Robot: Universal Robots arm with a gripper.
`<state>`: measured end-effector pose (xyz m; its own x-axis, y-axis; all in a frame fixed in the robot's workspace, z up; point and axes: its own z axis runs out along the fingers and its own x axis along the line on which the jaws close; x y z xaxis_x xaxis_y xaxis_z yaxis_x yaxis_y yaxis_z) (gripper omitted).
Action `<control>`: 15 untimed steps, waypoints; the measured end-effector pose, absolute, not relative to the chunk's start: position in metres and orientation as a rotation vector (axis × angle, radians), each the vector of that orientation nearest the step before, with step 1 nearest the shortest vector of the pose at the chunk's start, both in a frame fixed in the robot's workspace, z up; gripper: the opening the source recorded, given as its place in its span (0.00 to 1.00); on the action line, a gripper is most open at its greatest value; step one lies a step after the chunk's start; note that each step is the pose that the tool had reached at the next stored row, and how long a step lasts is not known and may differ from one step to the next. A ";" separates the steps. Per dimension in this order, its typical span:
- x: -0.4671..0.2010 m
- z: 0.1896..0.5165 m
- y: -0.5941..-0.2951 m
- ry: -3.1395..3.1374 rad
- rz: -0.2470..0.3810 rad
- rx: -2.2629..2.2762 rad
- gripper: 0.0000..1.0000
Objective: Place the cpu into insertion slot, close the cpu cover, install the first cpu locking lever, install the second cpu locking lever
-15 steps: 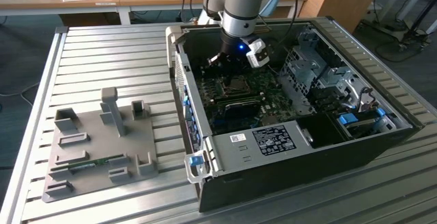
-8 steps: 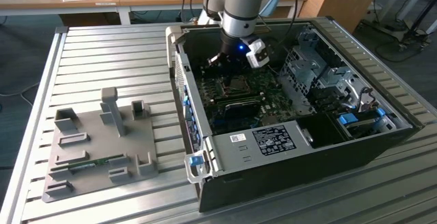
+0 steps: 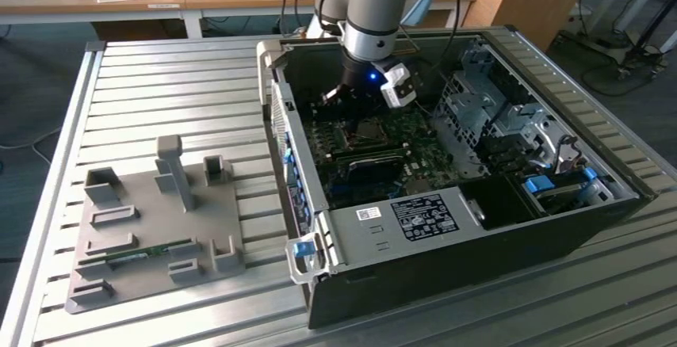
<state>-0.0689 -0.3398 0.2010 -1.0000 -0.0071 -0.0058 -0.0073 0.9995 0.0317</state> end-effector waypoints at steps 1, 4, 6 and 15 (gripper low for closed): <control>-0.069 0.201 -0.340 3.136 0.050 -0.011 0.11; -0.069 0.200 -0.340 3.136 0.050 -0.011 0.11; -0.069 0.200 -0.340 3.136 0.050 -0.011 0.11; -0.069 0.199 -0.340 3.136 0.049 -0.011 0.11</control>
<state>-0.0689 -0.3398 0.1987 -1.0000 -0.0071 -0.0056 -0.0073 0.9995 0.0314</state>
